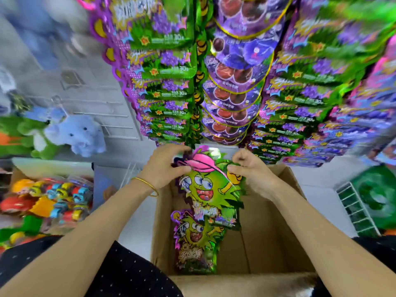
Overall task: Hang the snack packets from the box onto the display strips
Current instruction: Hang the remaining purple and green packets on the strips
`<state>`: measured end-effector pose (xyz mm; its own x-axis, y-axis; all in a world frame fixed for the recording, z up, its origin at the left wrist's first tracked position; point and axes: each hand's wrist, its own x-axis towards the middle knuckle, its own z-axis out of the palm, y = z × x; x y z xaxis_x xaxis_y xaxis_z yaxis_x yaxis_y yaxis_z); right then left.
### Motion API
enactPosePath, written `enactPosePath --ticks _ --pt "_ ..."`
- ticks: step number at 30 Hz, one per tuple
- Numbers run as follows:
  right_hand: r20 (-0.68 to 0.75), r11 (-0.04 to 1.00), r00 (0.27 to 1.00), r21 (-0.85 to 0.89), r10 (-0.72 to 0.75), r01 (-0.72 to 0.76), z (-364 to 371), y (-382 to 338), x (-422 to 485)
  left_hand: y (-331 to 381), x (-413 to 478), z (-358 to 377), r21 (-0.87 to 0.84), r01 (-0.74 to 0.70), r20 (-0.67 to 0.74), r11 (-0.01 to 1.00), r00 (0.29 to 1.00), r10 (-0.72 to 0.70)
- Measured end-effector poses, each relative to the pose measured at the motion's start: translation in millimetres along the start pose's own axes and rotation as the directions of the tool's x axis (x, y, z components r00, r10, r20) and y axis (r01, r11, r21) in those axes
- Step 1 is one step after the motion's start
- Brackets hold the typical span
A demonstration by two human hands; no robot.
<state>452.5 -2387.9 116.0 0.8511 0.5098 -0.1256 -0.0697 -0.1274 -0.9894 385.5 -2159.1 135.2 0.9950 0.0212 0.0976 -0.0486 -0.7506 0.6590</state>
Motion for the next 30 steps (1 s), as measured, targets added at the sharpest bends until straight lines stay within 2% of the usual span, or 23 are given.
enactPosePath --ticks 3,5,8,12,15,17,18,21,23,25,28,30 --pt "0.060 0.998 0.998 -0.062 -0.009 0.013 3.4 -30.3 0.3 10.3 -1.8 -18.3 -0.130 0.042 -0.022 0.991 0.999 -0.045" --pt "0.117 0.994 0.993 -0.101 -0.018 0.030 6.6 -57.9 2.9 18.3 0.2 -35.9 -0.092 0.004 -0.035 0.996 0.999 -0.007" --pt "0.151 0.969 0.982 -0.200 -0.117 0.146 16.8 -107.1 10.8 38.7 6.2 -72.0 -0.031 -0.102 -0.043 0.994 0.994 0.101" --pt "0.166 0.816 0.925 -0.436 -0.342 0.380 33.8 -175.7 24.9 72.5 24.8 -129.0 0.047 -0.201 -0.065 0.978 0.977 0.204" --pt "0.172 0.668 0.863 -0.568 -0.476 0.481 36.3 -226.6 37.0 100.0 42.3 -177.6 -0.046 -0.198 -0.082 0.979 0.978 0.194" --pt "0.169 0.602 0.822 -0.604 -0.544 0.522 33.4 -261.6 43.8 121.7 56.4 -215.2 -0.176 -0.195 -0.169 0.965 0.972 0.166" --pt "0.167 0.573 0.804 -0.620 -0.571 0.536 33.0 -280.3 45.9 132.9 65.2 -235.1 -0.231 -0.222 -0.268 0.947 0.950 0.158" --pt "0.181 0.493 0.729 -0.628 -0.660 0.602 35.0 -332.1 53.3 161.8 100.0 -290.2 -0.283 -0.290 -0.586 0.914 0.807 0.075" --pt "0.172 0.451 0.690 -0.642 -0.703 0.619 38.9 -362.9 61.1 175.8 122.5 -317.0 -0.252 -0.287 -0.673 0.924 0.738 0.046" --pt "0.150 0.391 0.668 -0.709 -0.729 0.586 44.0 -389.2 71.3 187.7 139.6 -332.3 -0.269 -0.252 -0.641 0.930 0.767 0.022" --pt "0.080 0.340 0.625 -0.782 -0.776 0.522 52.0 -419.6 88.3 200.6 153.5 -347.1 -0.472 -0.199 -0.491 0.859 0.868 -0.069" --pt "0.025 0.331 0.590 -0.809 -0.807 0.486 57.9 -432.0 99.2 201.3 161.6 -357.1 -0.513 -0.174 -0.414 0.841 0.908 -0.064"
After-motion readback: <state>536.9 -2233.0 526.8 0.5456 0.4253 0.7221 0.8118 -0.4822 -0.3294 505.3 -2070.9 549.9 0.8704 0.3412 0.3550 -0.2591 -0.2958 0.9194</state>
